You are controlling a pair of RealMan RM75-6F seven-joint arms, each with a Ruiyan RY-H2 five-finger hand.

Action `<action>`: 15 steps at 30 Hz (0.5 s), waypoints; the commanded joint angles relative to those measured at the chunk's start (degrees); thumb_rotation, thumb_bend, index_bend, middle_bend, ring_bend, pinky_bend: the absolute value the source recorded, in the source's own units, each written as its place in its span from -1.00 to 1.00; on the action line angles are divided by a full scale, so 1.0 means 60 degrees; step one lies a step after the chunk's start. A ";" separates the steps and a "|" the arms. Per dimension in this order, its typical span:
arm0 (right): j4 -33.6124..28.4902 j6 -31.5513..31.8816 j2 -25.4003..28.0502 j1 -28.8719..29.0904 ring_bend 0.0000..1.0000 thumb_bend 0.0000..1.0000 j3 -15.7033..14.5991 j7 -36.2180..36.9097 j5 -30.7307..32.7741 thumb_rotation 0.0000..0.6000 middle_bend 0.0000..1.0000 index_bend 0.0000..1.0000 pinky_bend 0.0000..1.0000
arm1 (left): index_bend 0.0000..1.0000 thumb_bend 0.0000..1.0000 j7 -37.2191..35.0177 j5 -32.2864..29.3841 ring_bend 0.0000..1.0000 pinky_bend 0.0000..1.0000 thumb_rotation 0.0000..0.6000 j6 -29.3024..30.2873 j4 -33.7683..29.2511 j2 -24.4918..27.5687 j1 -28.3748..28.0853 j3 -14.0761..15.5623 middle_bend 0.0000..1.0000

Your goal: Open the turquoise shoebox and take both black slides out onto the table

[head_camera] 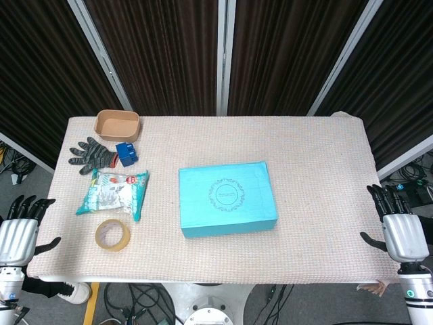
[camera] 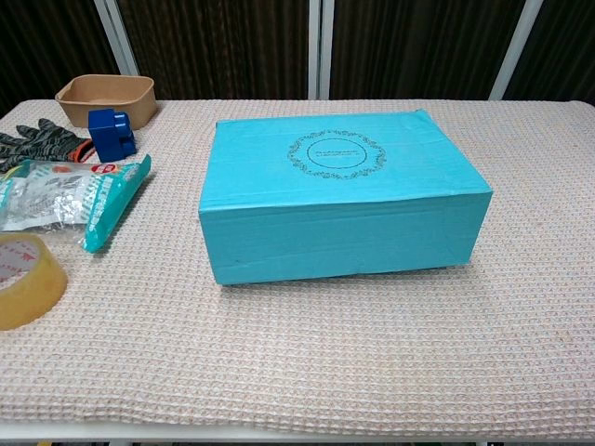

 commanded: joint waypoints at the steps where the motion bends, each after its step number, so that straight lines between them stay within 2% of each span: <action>1: 0.0012 -0.0006 -0.0006 0.0039 -1.00 -1.00 0.0014 0.0006 -0.0041 1.00 -0.82 -1.00 -0.70 | -0.59 -1.00 0.0000 0.0015 -0.78 -0.83 1.00 0.0105 0.0089 -0.0082 0.0025 -0.0045 -0.57; 8: 0.0156 -0.0245 -0.0031 0.0257 -1.00 -1.00 0.0052 0.0028 -0.0109 1.00 -0.82 -1.00 -0.70 | -0.59 -1.00 0.0037 0.0085 -0.78 -0.83 1.00 0.0106 0.0115 -0.0090 -0.0016 -0.0064 -0.57; 15: 0.0776 -0.1261 -0.0441 0.1289 -1.00 -1.00 0.0260 -0.0112 -0.0472 1.00 -0.82 -1.00 -0.76 | -0.59 -1.00 -0.0072 0.0127 -0.78 -0.83 1.00 0.0129 -0.0001 -0.0003 0.0022 -0.0028 -0.57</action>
